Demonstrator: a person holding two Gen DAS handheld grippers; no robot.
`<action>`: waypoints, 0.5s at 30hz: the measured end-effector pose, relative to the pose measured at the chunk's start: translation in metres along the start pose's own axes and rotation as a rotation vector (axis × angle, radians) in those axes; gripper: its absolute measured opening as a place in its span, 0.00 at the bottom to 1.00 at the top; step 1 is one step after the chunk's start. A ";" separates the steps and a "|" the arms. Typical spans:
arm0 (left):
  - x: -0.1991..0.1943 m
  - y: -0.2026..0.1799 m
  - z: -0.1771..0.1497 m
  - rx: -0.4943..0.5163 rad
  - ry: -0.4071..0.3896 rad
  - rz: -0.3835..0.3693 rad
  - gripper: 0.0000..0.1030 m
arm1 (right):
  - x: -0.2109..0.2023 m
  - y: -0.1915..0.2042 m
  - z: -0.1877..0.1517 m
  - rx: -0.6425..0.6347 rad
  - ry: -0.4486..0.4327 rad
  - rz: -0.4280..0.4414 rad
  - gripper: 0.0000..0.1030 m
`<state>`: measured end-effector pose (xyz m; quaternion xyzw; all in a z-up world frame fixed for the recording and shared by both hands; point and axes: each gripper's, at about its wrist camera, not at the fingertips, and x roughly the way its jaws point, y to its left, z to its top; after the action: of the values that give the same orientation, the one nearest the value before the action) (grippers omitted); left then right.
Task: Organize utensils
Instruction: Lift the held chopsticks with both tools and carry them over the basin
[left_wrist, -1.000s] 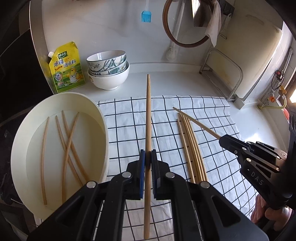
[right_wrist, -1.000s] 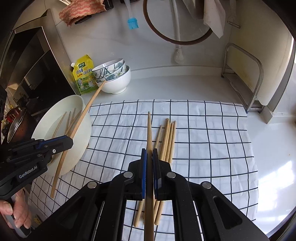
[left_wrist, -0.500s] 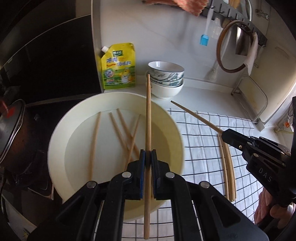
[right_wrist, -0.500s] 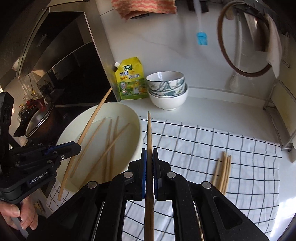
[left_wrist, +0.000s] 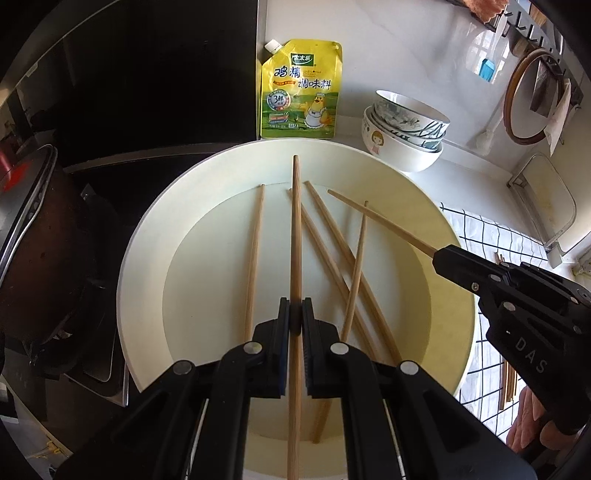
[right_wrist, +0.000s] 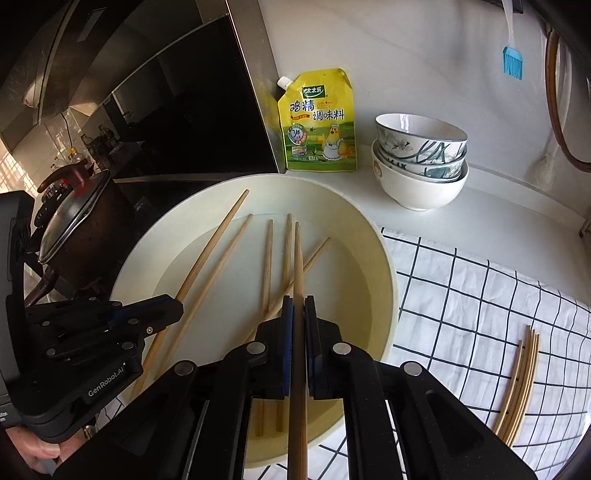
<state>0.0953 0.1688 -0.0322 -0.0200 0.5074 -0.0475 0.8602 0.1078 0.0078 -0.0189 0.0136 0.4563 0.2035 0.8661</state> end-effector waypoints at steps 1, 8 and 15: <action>0.003 0.002 0.001 0.000 0.007 -0.001 0.07 | 0.003 0.001 0.000 0.001 0.005 0.000 0.06; 0.023 0.012 0.004 -0.008 0.046 -0.002 0.07 | 0.023 0.008 0.002 0.000 0.038 -0.005 0.06; 0.032 0.016 0.009 -0.018 0.061 -0.005 0.07 | 0.030 0.009 0.005 0.004 0.054 -0.007 0.06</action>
<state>0.1198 0.1810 -0.0573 -0.0275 0.5337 -0.0460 0.8440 0.1232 0.0279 -0.0374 0.0083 0.4801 0.1997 0.8542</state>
